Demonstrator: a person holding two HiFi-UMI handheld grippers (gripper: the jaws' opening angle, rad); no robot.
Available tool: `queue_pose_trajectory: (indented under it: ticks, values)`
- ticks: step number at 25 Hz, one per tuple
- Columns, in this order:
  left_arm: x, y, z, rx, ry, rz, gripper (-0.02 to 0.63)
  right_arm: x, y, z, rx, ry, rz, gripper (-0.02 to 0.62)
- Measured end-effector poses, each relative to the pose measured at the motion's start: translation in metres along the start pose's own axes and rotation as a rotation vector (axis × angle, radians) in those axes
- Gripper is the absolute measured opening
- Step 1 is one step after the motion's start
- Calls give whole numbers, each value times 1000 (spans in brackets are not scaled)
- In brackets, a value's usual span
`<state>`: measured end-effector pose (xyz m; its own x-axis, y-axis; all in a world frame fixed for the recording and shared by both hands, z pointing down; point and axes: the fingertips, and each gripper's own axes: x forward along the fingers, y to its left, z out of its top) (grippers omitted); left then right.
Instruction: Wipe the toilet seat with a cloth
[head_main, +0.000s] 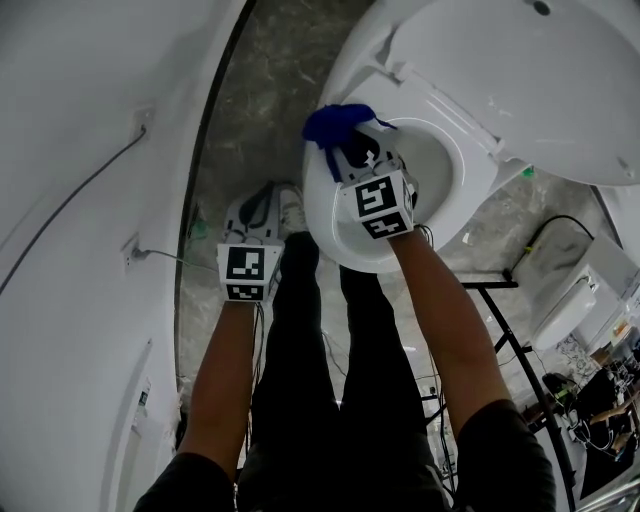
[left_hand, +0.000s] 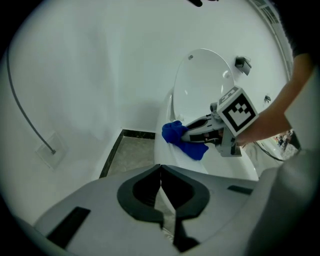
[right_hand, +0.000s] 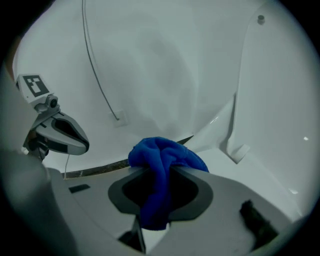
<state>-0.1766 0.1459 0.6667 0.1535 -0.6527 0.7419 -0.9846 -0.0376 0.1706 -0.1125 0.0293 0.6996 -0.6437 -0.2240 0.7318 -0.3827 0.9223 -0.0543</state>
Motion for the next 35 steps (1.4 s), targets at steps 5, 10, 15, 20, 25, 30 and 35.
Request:
queue_pose_trajectory:
  ticks: [5, 10, 15, 20, 25, 30, 35]
  values:
    - [0, -4, 6, -9, -23, -18, 11, -3, -33, 4, -14, 4, -86, 91]
    - [6, -23, -7, -1, 16, -86, 11, -14, -67, 1, 25, 13, -164, 91]
    - [11, -38, -19, 19, 56, -107, 11, -36, -107, -17, 159, -3, -261, 91]
    - [5, -47, -39, 4, 103, -114, 11, -59, -131, -38, 195, 4, -338, 90]
    - [8, -58, -51, -64, 134, -140, 12, -64, -137, -40, 206, 9, -362, 91]
    - [8, -66, -58, -298, 123, -195, 146, -84, -118, -29, 185, -44, -322, 91]
    - [12, -81, -69, -327, 176, -270, 229, -123, -96, -43, 290, -97, -325, 91]
